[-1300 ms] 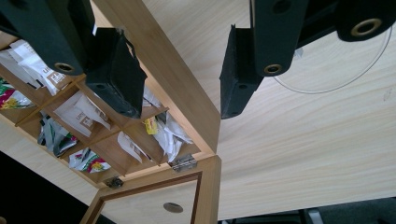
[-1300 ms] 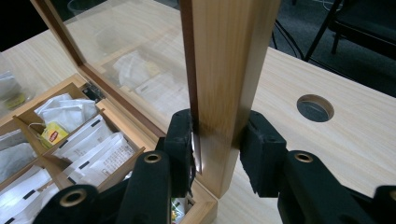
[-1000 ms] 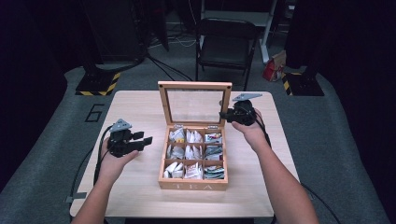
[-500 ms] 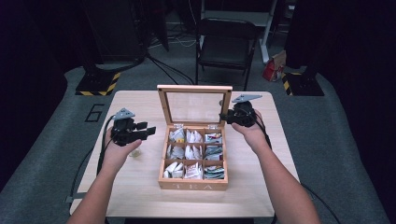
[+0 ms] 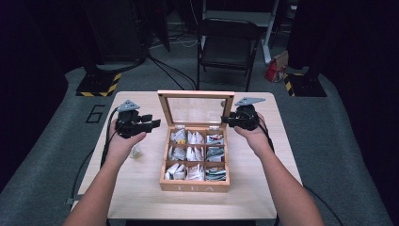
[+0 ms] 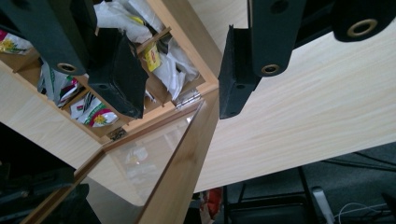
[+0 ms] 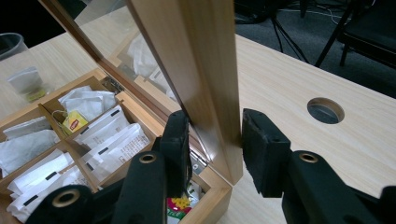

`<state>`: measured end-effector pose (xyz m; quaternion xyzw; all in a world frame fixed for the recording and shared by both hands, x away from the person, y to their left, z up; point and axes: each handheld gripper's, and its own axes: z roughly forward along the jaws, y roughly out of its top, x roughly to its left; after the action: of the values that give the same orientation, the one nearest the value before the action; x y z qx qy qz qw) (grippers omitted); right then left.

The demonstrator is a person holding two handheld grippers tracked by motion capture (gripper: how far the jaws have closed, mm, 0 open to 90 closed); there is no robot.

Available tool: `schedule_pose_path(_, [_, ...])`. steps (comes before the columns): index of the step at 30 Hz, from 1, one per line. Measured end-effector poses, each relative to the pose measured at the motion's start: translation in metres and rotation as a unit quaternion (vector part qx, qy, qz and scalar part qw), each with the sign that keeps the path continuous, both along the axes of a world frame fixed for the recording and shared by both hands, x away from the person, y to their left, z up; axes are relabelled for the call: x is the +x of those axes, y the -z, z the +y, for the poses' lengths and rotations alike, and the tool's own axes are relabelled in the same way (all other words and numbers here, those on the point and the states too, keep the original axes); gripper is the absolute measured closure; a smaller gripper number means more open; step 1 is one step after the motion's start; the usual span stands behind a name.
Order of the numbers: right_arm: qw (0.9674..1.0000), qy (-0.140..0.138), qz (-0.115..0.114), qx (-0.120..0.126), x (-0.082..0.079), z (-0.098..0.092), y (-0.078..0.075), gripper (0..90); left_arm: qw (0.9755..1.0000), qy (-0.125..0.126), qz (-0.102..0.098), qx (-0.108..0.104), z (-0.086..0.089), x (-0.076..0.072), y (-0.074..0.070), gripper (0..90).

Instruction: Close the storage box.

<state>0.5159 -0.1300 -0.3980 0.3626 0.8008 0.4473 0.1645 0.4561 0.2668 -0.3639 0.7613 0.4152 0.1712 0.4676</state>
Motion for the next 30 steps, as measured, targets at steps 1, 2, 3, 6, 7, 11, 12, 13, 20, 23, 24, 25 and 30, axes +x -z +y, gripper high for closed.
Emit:
schedule_pose_path(1, [1.0000,0.003,0.001,0.003,-0.001,0.000,0.000,61.9,1.0000,-0.001,-0.002,0.001,-0.001,0.001,-0.001,51.4])
schedule_pose_path(2, [1.0000,0.002,0.000,0.002,-0.001,0.000,0.000,61.9,1.0000,0.001,-0.001,0.004,-0.001,0.001,-0.003,51.4])
schedule_pose_path(3, [1.0000,0.000,-0.003,0.001,-0.001,0.000,0.001,61.8,1.0000,0.000,-0.005,0.004,-0.003,0.002,-0.004,51.4])
schedule_pose_path(6, [1.0000,0.001,-0.002,0.001,-0.003,0.000,0.001,61.6,0.9999,0.004,-0.012,0.002,-0.006,0.003,-0.010,51.7])
schedule_pose_path(7, [1.0000,0.000,-0.004,0.000,-0.003,0.000,0.001,61.5,0.9999,0.004,-0.012,0.002,-0.007,0.003,-0.011,51.8])
schedule_pose_path(11, [1.0000,0.001,-0.006,0.005,-0.005,0.000,0.002,60.9,0.9997,0.006,-0.023,0.005,-0.014,0.004,-0.017,52.4])
schedule_pose_path(12, [1.0000,0.000,-0.008,0.005,-0.005,-0.001,0.003,60.6,0.9996,0.006,-0.027,0.005,-0.015,0.004,-0.019,52.6])
schedule_pose_path(13, [1.0000,0.000,-0.008,0.005,-0.006,-0.001,0.003,60.5,0.9995,0.009,-0.030,0.008,-0.016,0.004,-0.020,52.9])
schedule_pose_path(20, [0.9999,-0.002,-0.011,0.004,-0.009,-0.001,0.004,59.9,0.9994,0.013,-0.033,0.003,-0.023,0.005,-0.026,56.9])
schedule_pose_path(23, [0.9999,-0.003,-0.013,0.002,-0.010,-0.001,0.005,59.8,0.9991,0.015,-0.039,0.000,-0.024,0.004,-0.028,58.9])
schedule_pose_path(24, [0.9999,-0.003,-0.014,0.002,-0.010,-0.001,0.005,59.8,0.9989,0.014,-0.044,-0.004,-0.024,0.003,-0.028,59.0])
schedule_pose_path(25, [0.9999,-0.003,-0.014,0.002,-0.010,-0.001,0.005,59.7,0.9988,0.015,-0.047,-0.006,-0.024,0.003,-0.029,59.7])
schedule_pose_path(30, [0.9998,-0.005,-0.018,0.001,-0.011,-0.001,0.005,59.6,0.9983,0.016,-0.055,0.003,-0.026,0.001,-0.032,61.5])
